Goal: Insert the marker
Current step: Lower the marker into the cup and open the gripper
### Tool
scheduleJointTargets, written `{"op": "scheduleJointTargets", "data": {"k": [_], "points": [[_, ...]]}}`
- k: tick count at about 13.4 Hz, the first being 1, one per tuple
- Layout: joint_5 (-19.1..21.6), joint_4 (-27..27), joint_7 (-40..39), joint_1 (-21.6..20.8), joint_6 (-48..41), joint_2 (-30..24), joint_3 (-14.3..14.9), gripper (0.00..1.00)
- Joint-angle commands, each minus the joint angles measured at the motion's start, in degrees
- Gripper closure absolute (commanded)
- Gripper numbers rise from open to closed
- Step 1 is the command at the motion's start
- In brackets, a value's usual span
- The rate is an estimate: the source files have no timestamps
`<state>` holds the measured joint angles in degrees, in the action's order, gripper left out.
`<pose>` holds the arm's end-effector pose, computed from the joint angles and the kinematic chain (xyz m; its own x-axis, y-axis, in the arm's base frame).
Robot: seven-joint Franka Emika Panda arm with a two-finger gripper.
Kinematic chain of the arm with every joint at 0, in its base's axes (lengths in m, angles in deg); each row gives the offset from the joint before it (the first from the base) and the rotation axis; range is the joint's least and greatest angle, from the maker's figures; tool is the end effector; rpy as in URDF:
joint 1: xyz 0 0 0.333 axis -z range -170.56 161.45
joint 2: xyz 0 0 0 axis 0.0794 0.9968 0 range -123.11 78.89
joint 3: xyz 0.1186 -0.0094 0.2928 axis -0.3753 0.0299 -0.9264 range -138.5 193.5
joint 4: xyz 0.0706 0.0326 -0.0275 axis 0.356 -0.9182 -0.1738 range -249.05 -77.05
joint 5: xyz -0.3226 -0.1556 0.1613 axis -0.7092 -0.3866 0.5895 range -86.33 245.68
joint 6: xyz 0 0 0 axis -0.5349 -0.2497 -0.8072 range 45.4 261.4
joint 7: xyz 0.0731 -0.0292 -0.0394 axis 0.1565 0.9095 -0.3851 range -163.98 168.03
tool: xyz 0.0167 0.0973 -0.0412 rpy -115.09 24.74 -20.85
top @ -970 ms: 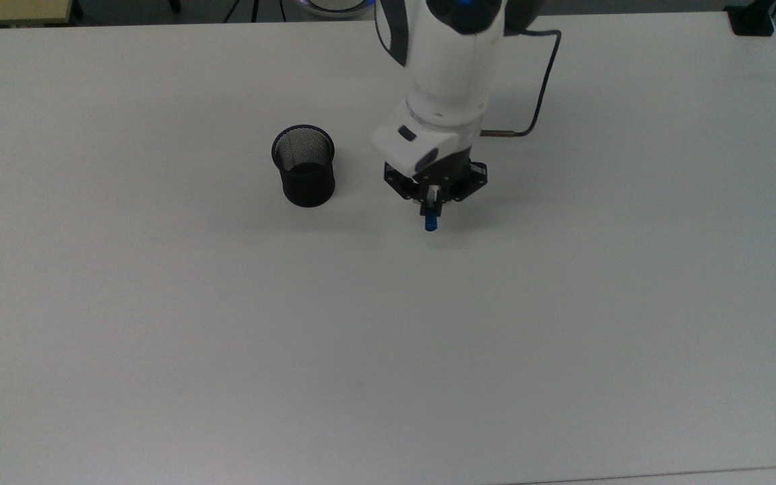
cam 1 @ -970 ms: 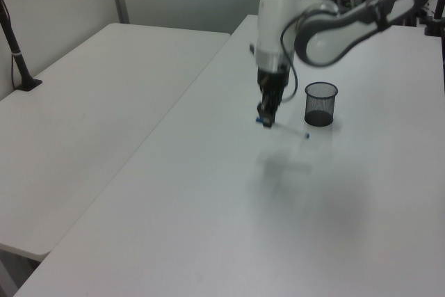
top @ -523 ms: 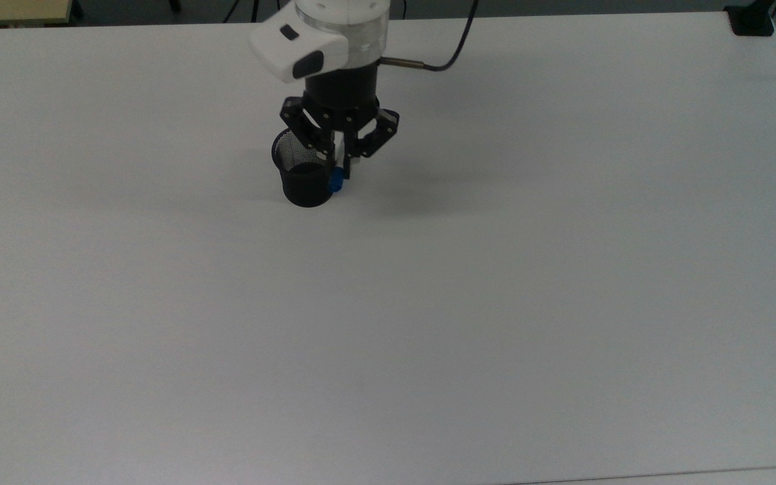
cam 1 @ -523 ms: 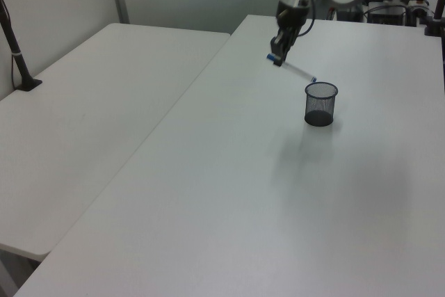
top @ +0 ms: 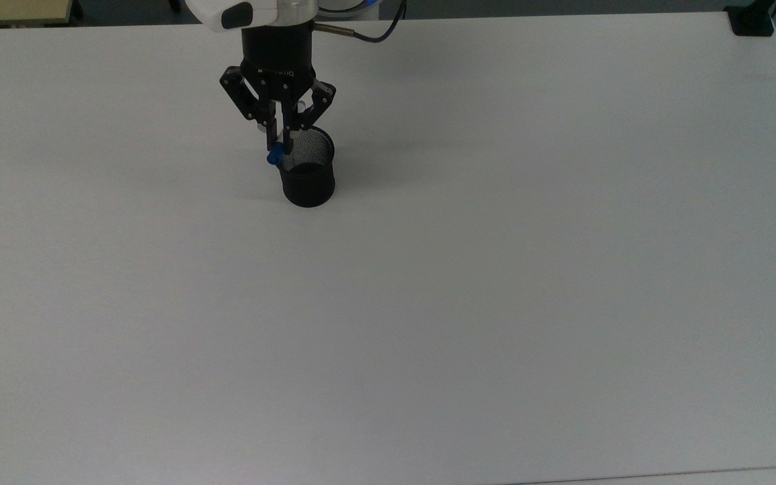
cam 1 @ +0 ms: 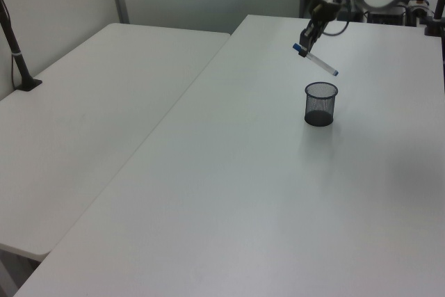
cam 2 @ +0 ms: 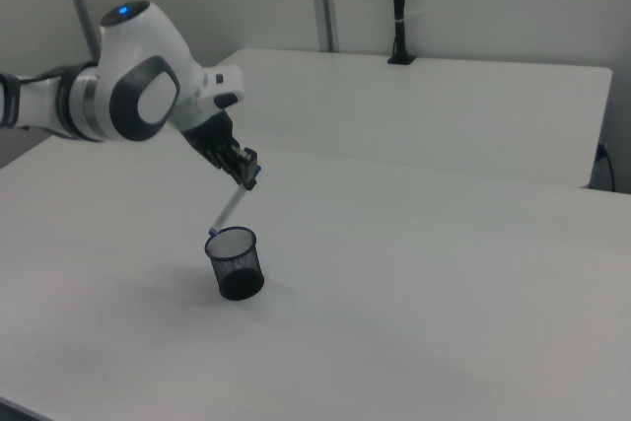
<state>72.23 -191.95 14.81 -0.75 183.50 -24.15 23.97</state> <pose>0.5707 -0.0035 0.4819 0.9247 -0.1303 0.3578 -0.1546 -0.9872 0.0398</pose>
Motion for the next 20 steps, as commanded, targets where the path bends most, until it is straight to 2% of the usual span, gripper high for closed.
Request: {"op": "scheduleJointTargets", "data": {"k": [1, 6, 7, 8, 9, 10, 11, 15, 16, 20], "points": [[-0.99, -3.09, -0.57, 0.85, 3.96, -0.34, -0.07, 0.91], [-1.43, -2.65, -0.31, 0.94, 5.28, 2.65, -0.07, 0.86], [-1.34, -2.65, -0.22, 0.85, 5.37, 3.08, -0.07, 0.82], [-1.43, -2.65, -0.22, 0.85, 5.37, 3.17, -0.07, 0.71], [-1.34, -2.65, -0.22, 0.76, 5.37, 3.35, -0.07, 0.56], [-1.34, -2.65, -0.13, 0.42, 5.28, 3.26, -0.07, 0.08], [-1.34, -2.56, 0.82, 0.06, 5.19, 3.26, -0.16, 0.0], [-1.25, -0.89, 3.64, -2.57, 4.58, 3.35, -0.42, 0.0], [-1.25, 0.77, 3.99, -4.32, 2.4, 3.26, -0.42, 0.0], [-0.73, 11.75, 3.12, -6.53, -18.58, 3.44, -0.42, 0.0]]}}
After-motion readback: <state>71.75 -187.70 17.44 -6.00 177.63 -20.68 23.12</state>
